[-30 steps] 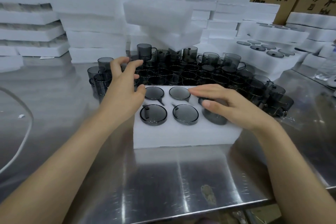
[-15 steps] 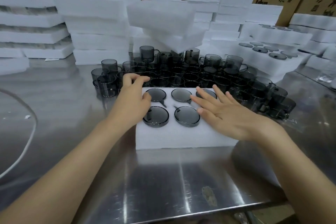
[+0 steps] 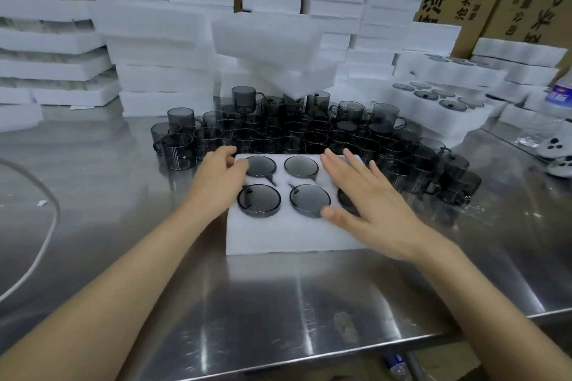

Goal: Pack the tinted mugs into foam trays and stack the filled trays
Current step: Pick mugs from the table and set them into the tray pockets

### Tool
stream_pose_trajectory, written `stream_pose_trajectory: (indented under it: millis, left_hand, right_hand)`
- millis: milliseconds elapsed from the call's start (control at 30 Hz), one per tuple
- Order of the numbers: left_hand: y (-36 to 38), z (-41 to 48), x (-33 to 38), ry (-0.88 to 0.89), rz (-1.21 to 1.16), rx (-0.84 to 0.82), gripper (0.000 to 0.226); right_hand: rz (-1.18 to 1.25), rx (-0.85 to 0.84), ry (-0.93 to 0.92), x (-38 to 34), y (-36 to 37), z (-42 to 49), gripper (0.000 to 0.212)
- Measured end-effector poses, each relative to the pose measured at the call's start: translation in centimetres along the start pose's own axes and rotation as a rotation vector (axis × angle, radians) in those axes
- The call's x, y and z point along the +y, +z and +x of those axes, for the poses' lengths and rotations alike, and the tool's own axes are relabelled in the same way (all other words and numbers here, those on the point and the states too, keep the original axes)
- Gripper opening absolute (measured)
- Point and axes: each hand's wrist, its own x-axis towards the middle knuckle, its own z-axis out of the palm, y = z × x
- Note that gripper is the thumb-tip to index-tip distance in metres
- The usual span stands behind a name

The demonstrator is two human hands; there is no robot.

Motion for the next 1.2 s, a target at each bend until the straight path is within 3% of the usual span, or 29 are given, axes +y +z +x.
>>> stream_pose_trajectory:
  millis: [167, 233, 367, 533, 633, 767, 933, 1033, 1200]
  left_hand:
    - [0.1, 0.4, -1.3, -0.037, -0.257, 0.157, 0.023]
    - [0.3, 0.7, -1.5, -0.043, -0.280, 0.175, 0.025]
    - [0.7, 1.4, -1.8, -0.057, -0.293, 0.198, 0.027]
    - [0.5, 1.3, -1.4, -0.085, -0.345, 0.214, 0.027]
    - [-0.1, 1.0, -1.5, -0.045, -0.384, 0.146, 0.019]
    - [0.6, 1.2, -1.8, -0.010, -0.297, 0.101, 0.016]
    - [1.7, 2.0, -2.1, -0.085, -0.227, 0.161, 0.033]
    - [1.7, 2.0, -2.3, -0.092, -0.192, 0.157, 0.034]
    - [1.8, 2.1, -2.2, -0.093, -0.200, 0.154, 0.037]
  right_hand:
    - [-0.236, -0.107, -0.081, 0.2, 0.3, -0.3, 0.099]
    - [-0.234, -0.029, -0.135, 0.1, 0.6, -0.4, 0.099]
    - [-0.206, 0.330, -0.338, 0.0, 1.4, -1.6, 0.054]
    - [-0.210, 0.346, -0.416, -0.3, 0.6, -2.4, 0.040]
    - [-0.108, 0.469, -0.422, -0.8, -0.8, -3.9, 0.037]
    - [-0.030, 0.643, -0.317, 0.4, -5.9, -4.3, 0.041]
    - [-0.243, 0.790, 0.056, 6.2, -11.9, 1.4, 0.043]
    - [-0.412, 0.728, 0.262, 12.9, -14.6, 6.7, 0.048]
    - [-0.488, 0.528, 0.446, 21.9, -15.5, 13.0, 0.050]
